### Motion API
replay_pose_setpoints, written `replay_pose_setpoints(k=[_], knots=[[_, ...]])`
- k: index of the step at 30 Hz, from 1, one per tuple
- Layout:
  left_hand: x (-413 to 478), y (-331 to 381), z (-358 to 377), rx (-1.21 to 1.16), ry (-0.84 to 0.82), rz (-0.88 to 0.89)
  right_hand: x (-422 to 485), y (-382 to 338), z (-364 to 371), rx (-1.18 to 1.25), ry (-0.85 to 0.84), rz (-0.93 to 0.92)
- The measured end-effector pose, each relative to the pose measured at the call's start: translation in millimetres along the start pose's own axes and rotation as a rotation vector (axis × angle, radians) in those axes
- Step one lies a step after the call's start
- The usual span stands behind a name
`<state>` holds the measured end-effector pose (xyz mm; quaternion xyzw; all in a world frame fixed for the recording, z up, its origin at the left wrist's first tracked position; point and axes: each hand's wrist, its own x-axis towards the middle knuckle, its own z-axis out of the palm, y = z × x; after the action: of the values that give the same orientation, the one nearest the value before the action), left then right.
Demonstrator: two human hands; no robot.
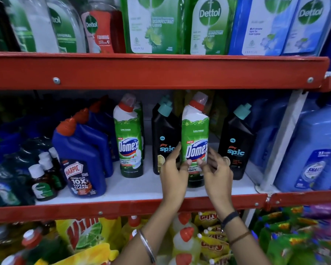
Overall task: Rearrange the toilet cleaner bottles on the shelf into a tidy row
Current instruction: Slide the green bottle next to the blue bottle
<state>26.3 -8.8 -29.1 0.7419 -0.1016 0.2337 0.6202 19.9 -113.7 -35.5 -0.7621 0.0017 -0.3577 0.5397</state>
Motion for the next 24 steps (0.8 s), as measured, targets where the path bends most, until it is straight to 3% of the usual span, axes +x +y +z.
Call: replay_pose_setpoints(k=[15, 24], knots=[[-5, -18, -136, 0.057, 0.187, 0.004, -59, -66, 105, 0.209, -0.122, -0.001], [-3, -33, -159, 0.152, 0.176, -0.046, -72, -65, 140, 0.198, -0.128, 0.029]])
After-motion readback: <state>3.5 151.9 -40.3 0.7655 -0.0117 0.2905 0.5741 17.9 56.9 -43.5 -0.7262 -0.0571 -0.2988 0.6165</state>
